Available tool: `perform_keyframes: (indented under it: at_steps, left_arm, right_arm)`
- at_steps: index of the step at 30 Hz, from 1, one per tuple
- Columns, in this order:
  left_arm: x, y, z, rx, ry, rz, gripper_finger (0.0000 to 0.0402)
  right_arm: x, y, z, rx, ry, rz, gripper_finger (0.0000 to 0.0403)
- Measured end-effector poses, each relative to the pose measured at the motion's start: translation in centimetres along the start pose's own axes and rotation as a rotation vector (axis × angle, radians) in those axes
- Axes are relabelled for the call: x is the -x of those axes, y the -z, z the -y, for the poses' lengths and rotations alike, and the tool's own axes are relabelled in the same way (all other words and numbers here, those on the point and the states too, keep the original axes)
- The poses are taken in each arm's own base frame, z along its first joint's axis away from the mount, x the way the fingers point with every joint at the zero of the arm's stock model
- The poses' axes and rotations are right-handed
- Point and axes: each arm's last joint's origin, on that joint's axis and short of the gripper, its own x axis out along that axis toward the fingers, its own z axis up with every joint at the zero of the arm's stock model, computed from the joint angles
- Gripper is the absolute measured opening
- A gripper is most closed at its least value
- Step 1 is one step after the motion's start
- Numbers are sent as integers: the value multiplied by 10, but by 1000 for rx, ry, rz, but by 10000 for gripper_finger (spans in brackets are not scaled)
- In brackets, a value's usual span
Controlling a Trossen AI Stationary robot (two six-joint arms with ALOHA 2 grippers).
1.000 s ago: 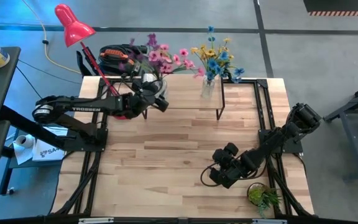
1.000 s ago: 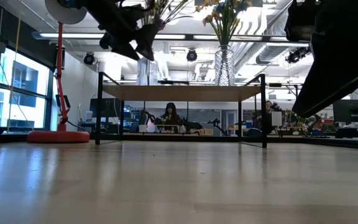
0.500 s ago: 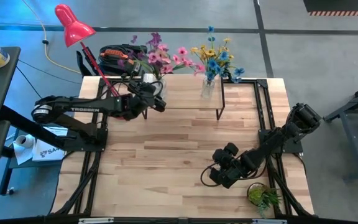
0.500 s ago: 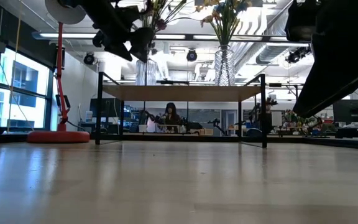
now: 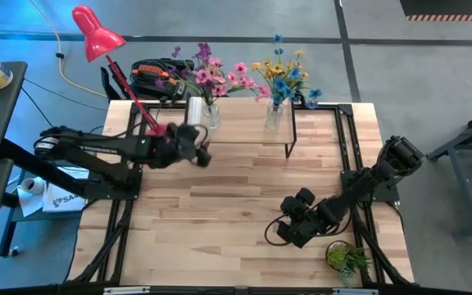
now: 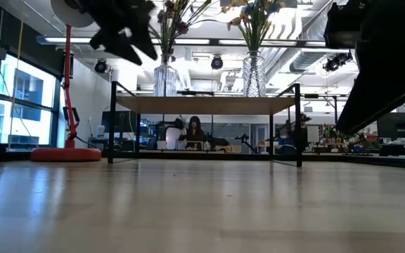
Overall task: Pick and place flowers into a vace then onto a shelf
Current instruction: Return to Home Position
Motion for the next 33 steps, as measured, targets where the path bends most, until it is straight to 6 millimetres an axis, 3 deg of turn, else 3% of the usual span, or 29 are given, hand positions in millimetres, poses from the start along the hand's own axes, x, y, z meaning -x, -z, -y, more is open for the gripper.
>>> perform_keyframes:
  at_steps: [6, 15, 22, 29, 33]
  left_arm:
    - [37, 22, 28, -115, 235, -62, 310]
    - [82, 54, 60, -100, 511, -172, 310]
    - [92, 78, 75, -207, 547, -234, 310]
    - [96, 80, 75, -110, 597, -327, 310]
    - [99, 72, 82, -3, 662, -296, 310]
  right_arm:
    - [0, 0, 0, 0, 2, 6, 369]
    - [0, -1, -3, -19, -30, 10, 369]
    - [0, -4, -9, -56, -83, 29, 369]
    - [2, -10, -18, -128, -173, 87, 369]
    - [1, -18, -23, -203, -239, 112, 369]
